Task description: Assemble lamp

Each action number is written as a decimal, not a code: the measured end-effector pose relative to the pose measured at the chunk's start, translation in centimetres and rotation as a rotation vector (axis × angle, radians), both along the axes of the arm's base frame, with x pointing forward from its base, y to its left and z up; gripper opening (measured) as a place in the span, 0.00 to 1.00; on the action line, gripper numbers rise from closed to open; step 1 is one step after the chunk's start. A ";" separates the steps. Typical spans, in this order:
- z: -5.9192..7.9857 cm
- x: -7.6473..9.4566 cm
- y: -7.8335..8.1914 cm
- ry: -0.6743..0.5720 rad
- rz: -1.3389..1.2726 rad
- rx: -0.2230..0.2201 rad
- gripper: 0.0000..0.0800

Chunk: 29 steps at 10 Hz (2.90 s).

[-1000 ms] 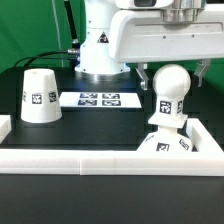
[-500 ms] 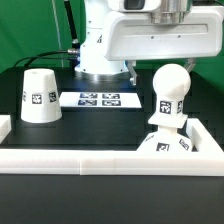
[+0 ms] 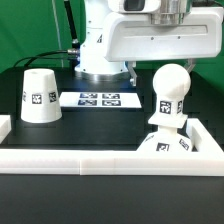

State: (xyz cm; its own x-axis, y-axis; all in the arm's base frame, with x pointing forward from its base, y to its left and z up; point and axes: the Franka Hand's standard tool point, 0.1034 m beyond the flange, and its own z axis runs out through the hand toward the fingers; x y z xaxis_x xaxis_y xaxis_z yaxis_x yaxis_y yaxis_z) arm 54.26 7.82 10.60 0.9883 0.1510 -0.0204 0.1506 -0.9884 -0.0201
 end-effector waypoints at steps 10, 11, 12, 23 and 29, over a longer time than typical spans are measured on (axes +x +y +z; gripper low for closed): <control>-1.0 -7.8 -7.7 0.023 -0.014 -0.022 0.87; -1.0 -7.8 -7.8 0.023 -0.013 -0.022 0.87; -1.0 -7.8 -7.7 0.024 -0.012 -0.022 0.87; 0.9 -13.8 -15.6 0.031 0.000 -0.008 0.87; -0.7 -14.8 -18.2 0.051 0.073 -0.006 0.87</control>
Offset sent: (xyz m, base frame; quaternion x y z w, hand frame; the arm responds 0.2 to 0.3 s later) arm -0.0537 -0.0339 -0.0020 -0.0050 -0.0366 0.0521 0.9980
